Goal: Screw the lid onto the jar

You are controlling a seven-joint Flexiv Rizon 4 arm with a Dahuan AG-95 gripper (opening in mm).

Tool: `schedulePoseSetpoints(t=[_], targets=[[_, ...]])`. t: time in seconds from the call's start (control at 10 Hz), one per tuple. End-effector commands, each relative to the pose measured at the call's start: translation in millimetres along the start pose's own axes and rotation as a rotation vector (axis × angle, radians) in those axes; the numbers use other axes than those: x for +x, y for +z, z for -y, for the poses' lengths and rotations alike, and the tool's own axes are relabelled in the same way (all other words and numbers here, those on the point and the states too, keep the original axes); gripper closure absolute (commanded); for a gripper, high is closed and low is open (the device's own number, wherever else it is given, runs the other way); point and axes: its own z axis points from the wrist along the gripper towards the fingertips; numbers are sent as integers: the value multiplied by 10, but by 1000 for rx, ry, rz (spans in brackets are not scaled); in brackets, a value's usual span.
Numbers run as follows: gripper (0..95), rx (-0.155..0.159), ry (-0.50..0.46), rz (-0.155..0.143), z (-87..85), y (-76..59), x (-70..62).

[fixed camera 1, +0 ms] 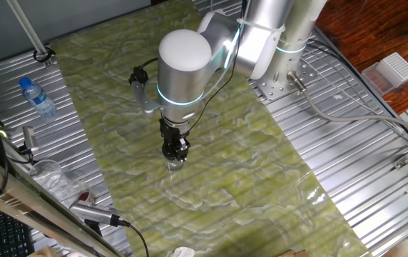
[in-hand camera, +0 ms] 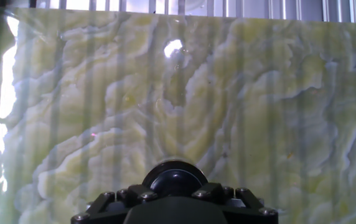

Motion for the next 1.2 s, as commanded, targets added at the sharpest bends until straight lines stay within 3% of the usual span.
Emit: schedulePoseSetpoints(t=[0.1, 0.5, 0.6, 0.9, 1.2], targets=[[380, 5, 45, 6, 0, 4, 3], [380, -2, 159, 3, 0, 5, 4], [570, -1, 179, 2, 0, 5, 4], [570, -18, 256, 0, 0, 4, 3], [570, -13, 222, 2, 11, 2, 7]])
